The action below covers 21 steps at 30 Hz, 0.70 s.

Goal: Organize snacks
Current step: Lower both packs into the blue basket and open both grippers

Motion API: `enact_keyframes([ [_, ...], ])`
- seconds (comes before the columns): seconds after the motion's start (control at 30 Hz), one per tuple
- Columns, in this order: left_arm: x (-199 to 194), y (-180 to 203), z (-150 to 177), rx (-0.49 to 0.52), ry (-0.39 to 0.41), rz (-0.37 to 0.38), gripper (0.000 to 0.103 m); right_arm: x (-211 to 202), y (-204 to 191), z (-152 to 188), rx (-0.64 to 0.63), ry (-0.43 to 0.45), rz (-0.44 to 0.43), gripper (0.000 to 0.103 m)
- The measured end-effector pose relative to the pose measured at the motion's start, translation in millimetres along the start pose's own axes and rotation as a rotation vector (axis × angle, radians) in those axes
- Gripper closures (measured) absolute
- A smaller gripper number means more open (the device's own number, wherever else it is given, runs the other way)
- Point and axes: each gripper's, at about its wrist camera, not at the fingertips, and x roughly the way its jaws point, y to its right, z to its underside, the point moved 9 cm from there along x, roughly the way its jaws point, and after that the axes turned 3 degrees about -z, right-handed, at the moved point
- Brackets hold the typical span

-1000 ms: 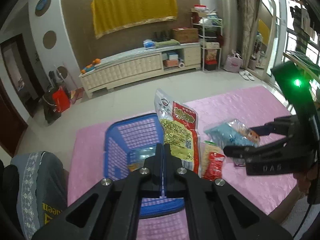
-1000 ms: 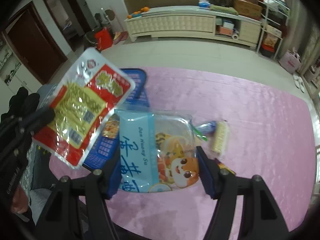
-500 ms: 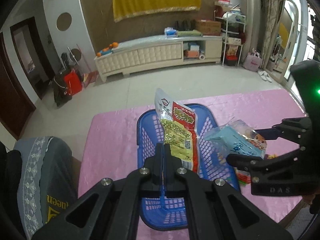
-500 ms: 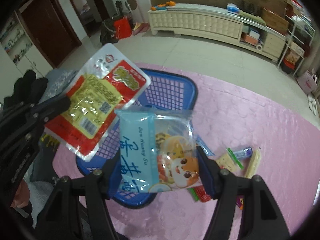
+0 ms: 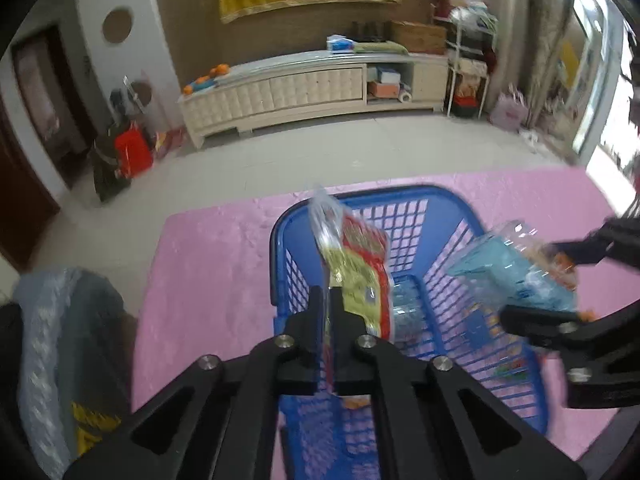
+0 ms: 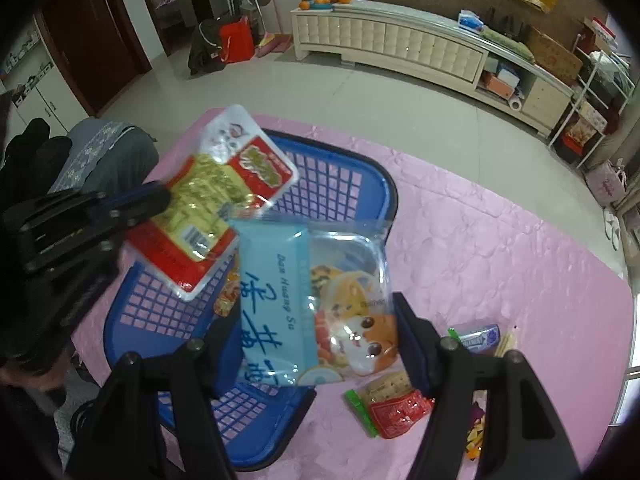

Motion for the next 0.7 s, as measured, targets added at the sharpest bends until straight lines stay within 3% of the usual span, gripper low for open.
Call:
enact_keyframes([
  [0.07,1,-1,3,0.013,-0.002,-0.027,0.03,0,0,6,0.003,-0.005,-0.003,0.032],
  [0.1,-3,-2,2,-0.001,0.016,-0.021,0.027,0,0,5,0.005,-0.006,-0.005,0.032],
  [0.23,-21,-3,3,-0.047,0.023,0.047,0.027,-2,0,7,0.028,-0.016,-0.018,0.032],
  [0.53,-47,-11,12,-0.048,0.013,0.066,0.025,-14,-15,3,0.099,-0.018,-0.052,0.032],
  [0.7,-51,-16,21,-0.031,0.01,0.071,0.022,-9,-27,3,0.091,-0.036,-0.029,0.032],
])
